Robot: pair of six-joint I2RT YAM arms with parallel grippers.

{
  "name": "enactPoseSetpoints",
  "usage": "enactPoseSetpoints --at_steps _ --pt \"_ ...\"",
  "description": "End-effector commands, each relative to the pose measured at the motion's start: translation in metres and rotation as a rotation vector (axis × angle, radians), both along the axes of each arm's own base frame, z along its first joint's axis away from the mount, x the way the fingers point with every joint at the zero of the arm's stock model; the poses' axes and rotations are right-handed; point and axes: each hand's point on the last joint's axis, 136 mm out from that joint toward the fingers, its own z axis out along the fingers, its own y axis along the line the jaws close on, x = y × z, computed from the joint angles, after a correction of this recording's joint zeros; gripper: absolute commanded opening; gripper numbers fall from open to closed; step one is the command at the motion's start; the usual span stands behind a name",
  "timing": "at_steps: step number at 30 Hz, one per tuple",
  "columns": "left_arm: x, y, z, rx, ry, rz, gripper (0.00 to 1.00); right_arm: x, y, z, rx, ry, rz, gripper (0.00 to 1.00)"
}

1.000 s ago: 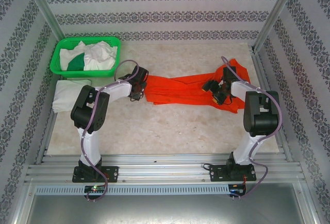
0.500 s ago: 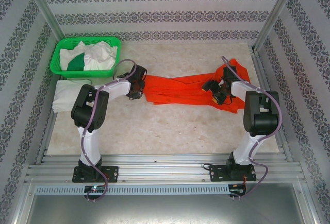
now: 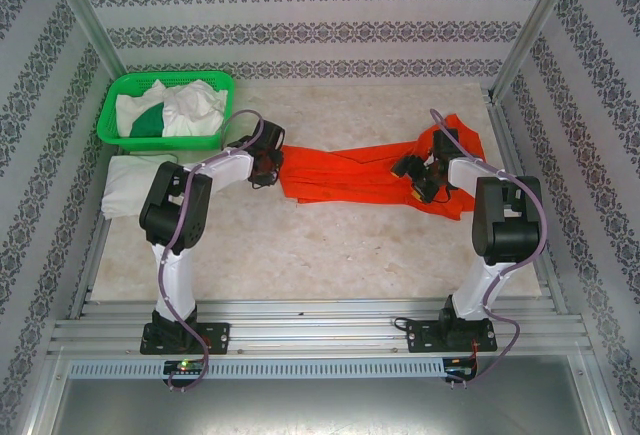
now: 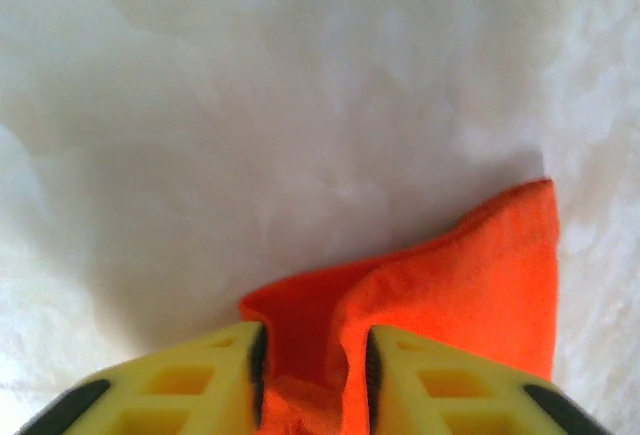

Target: Fold and stack the t-shirts

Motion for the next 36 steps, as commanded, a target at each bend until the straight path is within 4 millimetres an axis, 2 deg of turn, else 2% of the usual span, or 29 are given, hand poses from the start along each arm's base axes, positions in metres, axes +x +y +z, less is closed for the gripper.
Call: enactPoseSetpoints --at_steps 1,5,10,11,14,15,18,22,25,29,32,34,36 --pt "0.005 0.01 -0.007 0.004 0.018 0.004 0.23 -0.014 0.008 -0.011 0.026 0.056 -0.005 0.8" --pt "-0.001 0.011 -0.012 0.002 0.036 0.004 0.23 -0.012 0.008 -0.005 0.03 0.044 -0.009 0.8" --pt "-0.004 0.005 -0.02 -0.037 0.038 0.002 0.24 -0.004 0.008 0.012 0.032 0.004 -0.005 0.8" --pt "-0.001 0.003 -0.019 -0.043 0.028 -0.011 0.22 -0.003 0.008 0.015 0.034 -0.001 -0.002 0.8" --pt "0.004 0.0 -0.014 -0.034 0.014 -0.049 0.0 0.001 0.003 0.035 0.025 -0.046 -0.004 0.81" --pt "0.005 0.0 -0.011 -0.033 0.008 -0.052 0.0 0.0 0.0 0.041 0.019 -0.056 -0.01 0.82" --pt "0.006 0.001 -0.002 -0.034 -0.03 -0.053 0.0 -0.011 -0.016 0.062 -0.033 -0.089 -0.044 0.85" --pt "0.002 0.006 0.014 -0.008 -0.058 -0.063 0.0 -0.041 -0.053 0.076 -0.175 -0.101 -0.124 0.98" --pt "-0.005 0.011 0.02 0.005 -0.066 -0.068 0.0 -0.064 -0.074 0.076 -0.211 -0.084 -0.17 0.98" --pt "-0.013 0.017 0.022 0.026 -0.069 -0.068 0.0 -0.092 -0.091 0.061 -0.169 -0.01 -0.234 0.98" --pt "-0.016 0.016 0.02 0.019 -0.072 -0.07 0.0 -0.107 -0.107 0.046 -0.152 0.047 -0.302 0.85" --pt "-0.017 0.016 0.017 0.015 -0.071 -0.07 0.0 -0.108 -0.112 0.038 -0.135 0.078 -0.321 0.75" --pt "-0.017 0.016 0.016 0.011 -0.072 -0.071 0.0 -0.104 -0.116 0.033 -0.123 0.095 -0.321 0.7"
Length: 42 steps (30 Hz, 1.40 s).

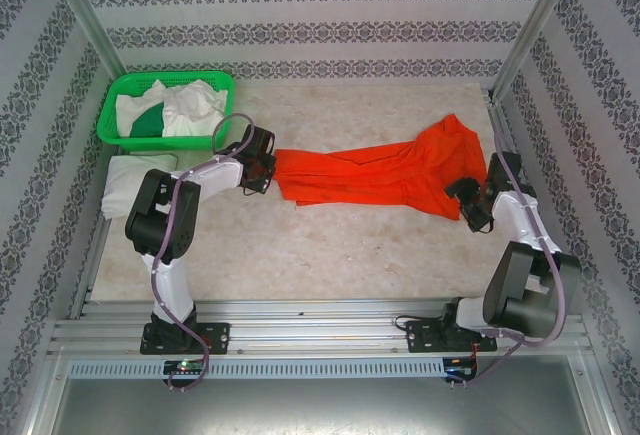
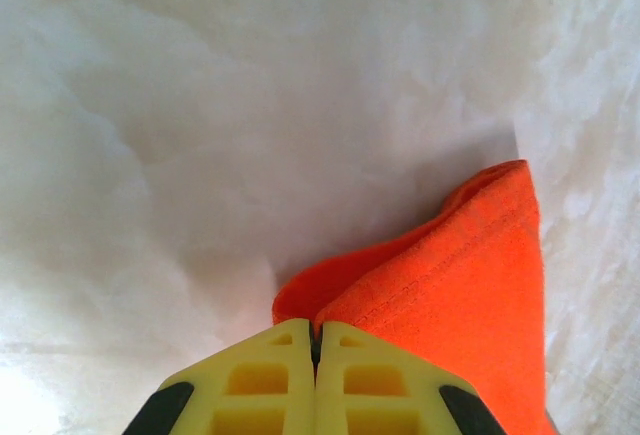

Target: Fold and stack the t-shirts

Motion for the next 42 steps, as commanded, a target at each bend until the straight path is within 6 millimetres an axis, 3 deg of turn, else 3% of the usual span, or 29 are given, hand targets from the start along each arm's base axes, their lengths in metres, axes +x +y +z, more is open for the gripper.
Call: enactPoseSetpoints --at_steps 1,4,13,16,21,25,31,42 --pt "0.004 0.007 0.005 0.019 -0.034 0.0 0.0 0.002 -0.002 -0.01 0.03 0.046 0.0 0.65" --pt "0.004 0.008 0.004 0.025 -0.031 -0.002 0.0 0.014 -0.003 -0.016 0.059 0.065 -0.005 0.58" --pt "0.005 0.007 0.0 0.028 -0.024 0.001 0.0 0.028 -0.006 -0.04 0.092 0.135 0.001 0.51" --pt "0.007 0.007 0.0 0.027 -0.026 0.004 0.0 0.029 -0.005 -0.044 0.101 0.148 0.004 0.37" --pt "0.013 0.006 0.003 0.034 -0.032 0.0 0.0 0.03 -0.008 -0.033 0.078 0.118 0.0 0.02" --pt "0.018 0.005 0.01 0.036 -0.046 -0.006 0.0 0.025 -0.009 -0.016 0.052 0.073 0.002 0.0" --pt "0.014 0.01 0.018 0.049 -0.055 -0.002 0.0 0.009 -0.01 0.007 0.02 0.051 -0.011 0.0" --pt "0.006 0.017 0.027 0.063 -0.062 0.003 0.0 -0.075 0.021 0.019 0.093 0.138 -0.08 0.0"
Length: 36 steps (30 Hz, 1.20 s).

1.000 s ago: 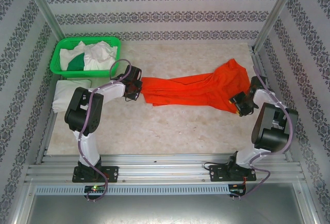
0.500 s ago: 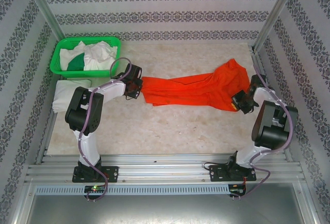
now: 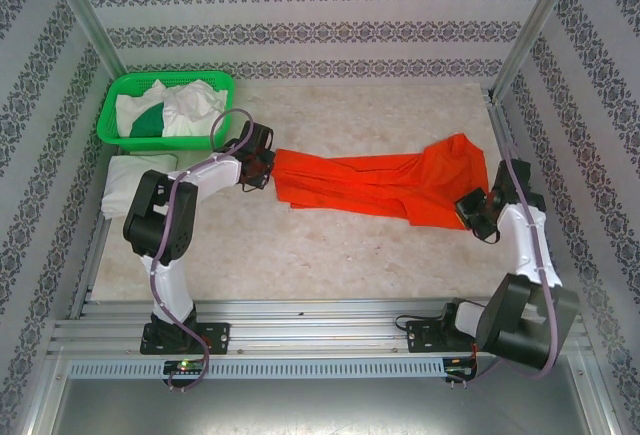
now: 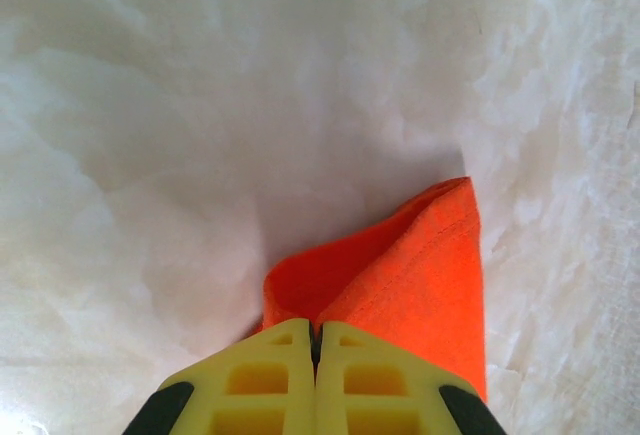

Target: Fold and stack the t-shirts

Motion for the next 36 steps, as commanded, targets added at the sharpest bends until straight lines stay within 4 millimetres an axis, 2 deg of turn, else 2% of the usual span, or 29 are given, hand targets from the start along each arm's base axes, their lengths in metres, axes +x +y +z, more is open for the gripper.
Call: enactPoseSetpoints --at_steps 1,3,5,7,8,14,20,24,27,30,36 --pt "-0.004 0.013 0.01 0.041 -0.01 0.01 0.0 -0.039 0.013 -0.012 0.068 0.143 -0.042 0.0" --pt "-0.003 0.013 0.01 0.039 -0.01 0.01 0.0 -0.051 0.021 -0.022 0.106 0.177 -0.058 0.0" --pt "-0.003 0.012 0.01 0.038 -0.009 0.008 0.0 -0.054 0.028 -0.032 0.143 0.189 -0.055 0.02" --pt "-0.003 0.011 0.009 0.033 -0.009 0.004 0.0 -0.05 0.03 -0.037 0.166 0.196 -0.032 0.17" --pt "-0.003 0.011 0.008 0.034 -0.007 0.001 0.0 -0.047 0.029 -0.037 0.163 0.198 -0.017 0.32" --pt "-0.004 0.01 0.006 0.037 -0.006 -0.013 0.0 -0.007 0.009 -0.027 0.101 0.13 0.007 0.6" --pt "-0.001 0.007 0.004 0.029 -0.005 -0.022 0.0 0.038 -0.011 -0.036 0.085 0.116 -0.029 0.61" --pt "0.001 0.005 0.003 0.026 -0.007 -0.032 0.0 0.05 -0.029 -0.044 0.022 0.159 -0.029 0.6" --pt "0.002 0.003 0.002 0.017 -0.009 -0.04 0.0 0.052 -0.024 -0.057 0.071 0.198 -0.026 0.6" --pt "0.003 0.003 0.002 0.013 -0.012 -0.039 0.0 0.049 -0.013 -0.06 0.12 0.196 -0.032 0.61" --pt "0.004 0.003 0.002 0.014 -0.018 -0.039 0.0 0.045 0.013 -0.044 0.19 0.162 0.0 0.62"
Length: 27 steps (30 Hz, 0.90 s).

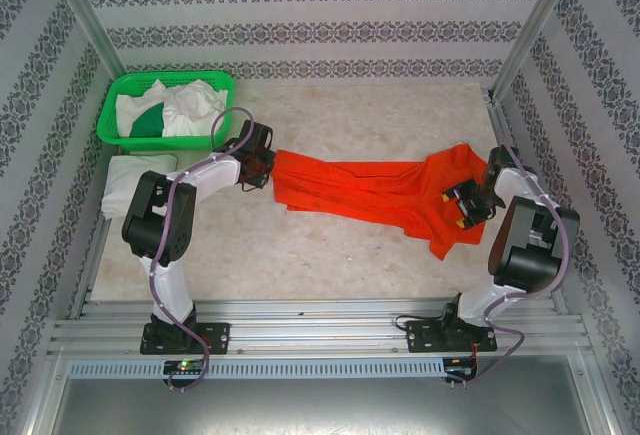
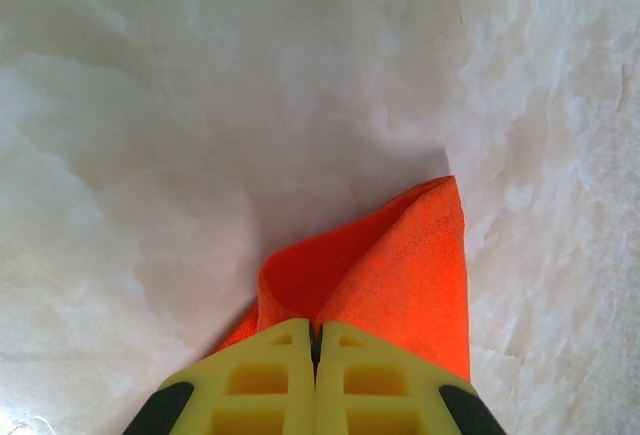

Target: Fold and stack the t-shirts

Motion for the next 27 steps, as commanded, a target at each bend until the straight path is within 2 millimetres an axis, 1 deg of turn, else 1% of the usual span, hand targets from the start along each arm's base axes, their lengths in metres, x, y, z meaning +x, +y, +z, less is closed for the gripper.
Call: enactPoseSetpoints --at_steps 1,5,8,12,16,20,22,25,27 --pt "0.004 0.005 0.0 0.002 -0.011 -0.002 0.0 -0.007 0.021 0.013 0.059 -0.015 0.004 0.62" --pt "0.003 0.006 -0.002 0.0 -0.012 0.004 0.0 -0.009 0.038 0.014 0.124 -0.033 -0.026 0.63" --pt "0.002 0.007 -0.005 0.001 -0.007 0.006 0.0 -0.005 0.044 0.01 0.156 -0.031 -0.052 0.65" --pt "0.003 0.006 -0.004 -0.002 -0.01 0.007 0.0 -0.002 0.041 0.002 0.155 -0.004 -0.074 0.67" --pt "0.003 0.007 -0.004 0.001 -0.005 0.009 0.0 0.003 0.043 -0.008 0.191 0.025 -0.117 0.68" --pt "0.002 0.008 -0.004 0.003 -0.005 0.013 0.0 0.008 0.036 -0.014 0.17 0.052 -0.138 0.68" --pt "0.002 0.007 -0.004 0.002 -0.005 0.014 0.0 0.011 0.035 -0.017 0.169 0.061 -0.139 0.65" --pt "0.001 0.008 -0.005 0.0 -0.002 0.021 0.0 0.013 0.031 -0.022 0.159 0.085 -0.14 0.56" --pt "0.001 0.008 -0.005 -0.002 -0.004 0.025 0.0 0.015 0.029 -0.022 0.154 0.093 -0.139 0.4"
